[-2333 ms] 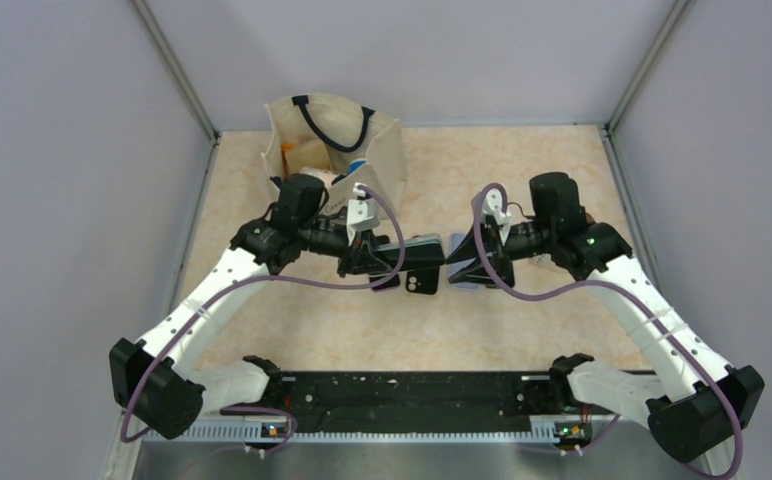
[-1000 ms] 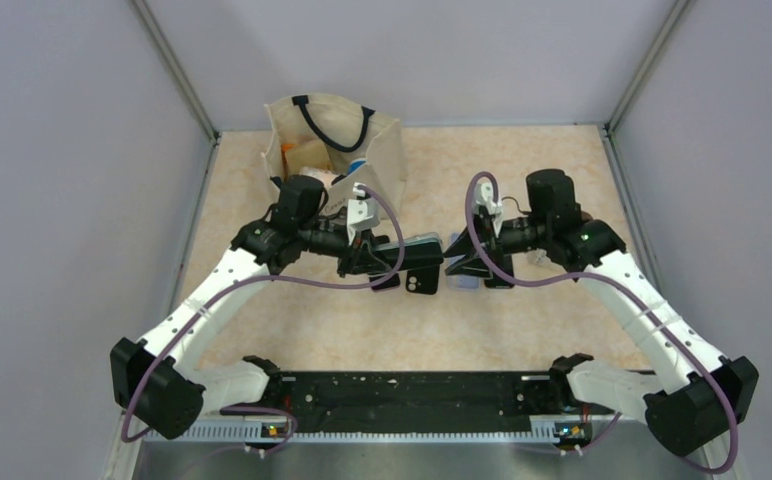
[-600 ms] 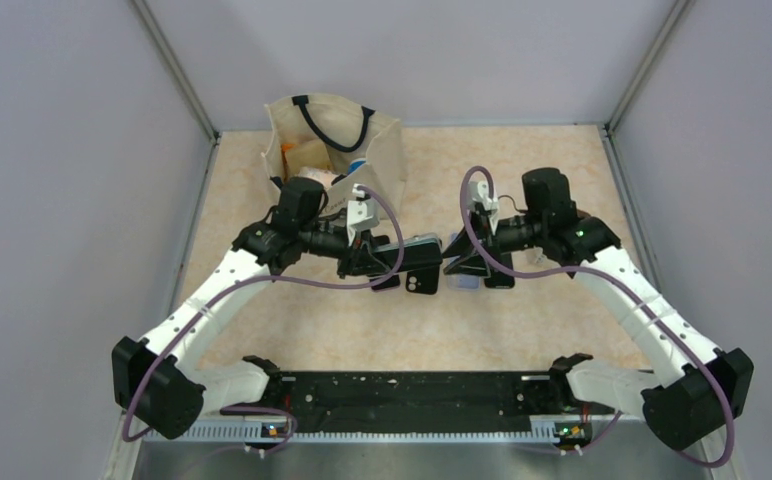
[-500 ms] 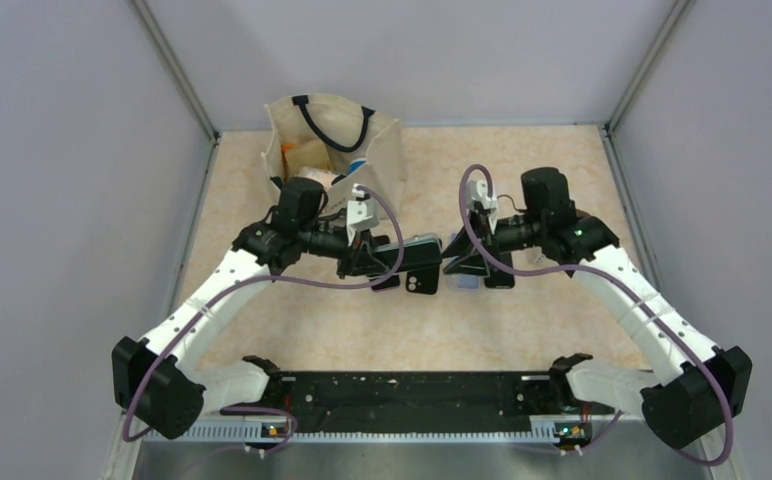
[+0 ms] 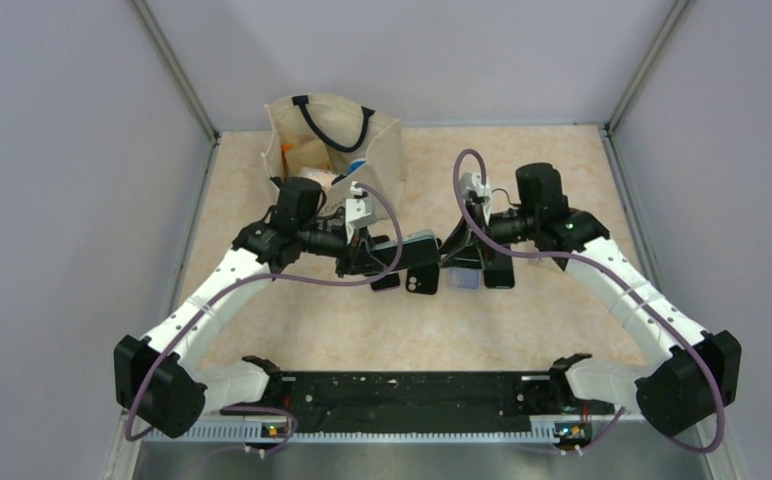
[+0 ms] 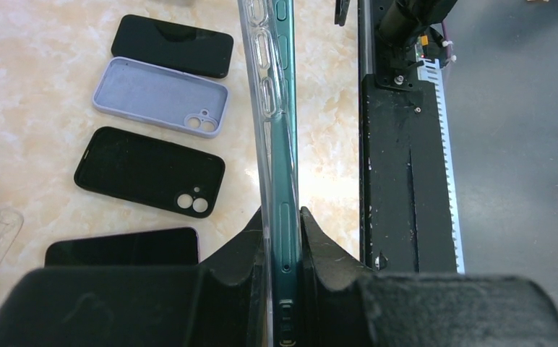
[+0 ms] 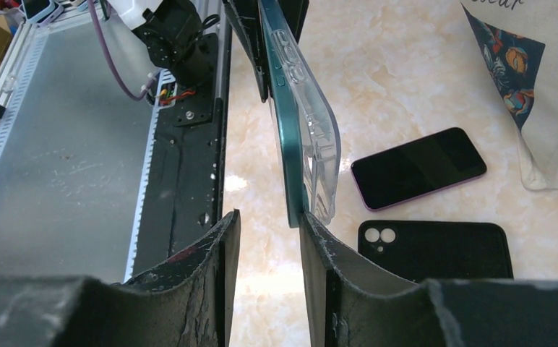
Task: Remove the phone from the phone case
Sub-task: Remove the phone case from the phone.
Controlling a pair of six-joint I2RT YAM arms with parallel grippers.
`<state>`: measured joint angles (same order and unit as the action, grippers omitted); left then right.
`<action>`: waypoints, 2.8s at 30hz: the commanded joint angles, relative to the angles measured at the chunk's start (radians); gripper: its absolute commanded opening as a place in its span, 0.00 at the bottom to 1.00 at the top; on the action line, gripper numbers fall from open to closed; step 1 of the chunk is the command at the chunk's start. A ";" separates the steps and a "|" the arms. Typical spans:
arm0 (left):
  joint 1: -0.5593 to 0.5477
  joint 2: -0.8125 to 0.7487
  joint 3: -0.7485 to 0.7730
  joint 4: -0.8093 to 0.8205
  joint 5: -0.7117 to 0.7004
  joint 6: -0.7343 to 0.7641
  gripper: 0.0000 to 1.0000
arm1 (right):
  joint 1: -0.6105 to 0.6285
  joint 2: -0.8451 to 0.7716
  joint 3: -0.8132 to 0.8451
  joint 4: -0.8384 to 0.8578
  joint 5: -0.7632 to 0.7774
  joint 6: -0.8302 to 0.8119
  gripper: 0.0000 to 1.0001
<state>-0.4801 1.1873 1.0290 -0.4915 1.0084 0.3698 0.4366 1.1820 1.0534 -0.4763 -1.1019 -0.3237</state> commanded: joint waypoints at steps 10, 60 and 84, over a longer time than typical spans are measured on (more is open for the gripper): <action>-0.041 0.015 0.033 0.128 0.257 0.008 0.00 | 0.024 0.050 0.043 0.169 0.094 0.038 0.35; -0.054 0.018 0.086 0.307 -0.072 -0.334 0.49 | 0.095 -0.010 -0.034 0.145 0.174 -0.197 0.00; -0.096 0.159 0.102 0.479 -0.140 -0.618 0.56 | 0.114 0.026 0.007 0.194 0.140 -0.141 0.00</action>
<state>-0.5655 1.3350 1.1343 -0.0719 0.8833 -0.2390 0.5350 1.2190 0.9840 -0.3622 -0.9104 -0.4850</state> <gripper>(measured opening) 0.561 0.074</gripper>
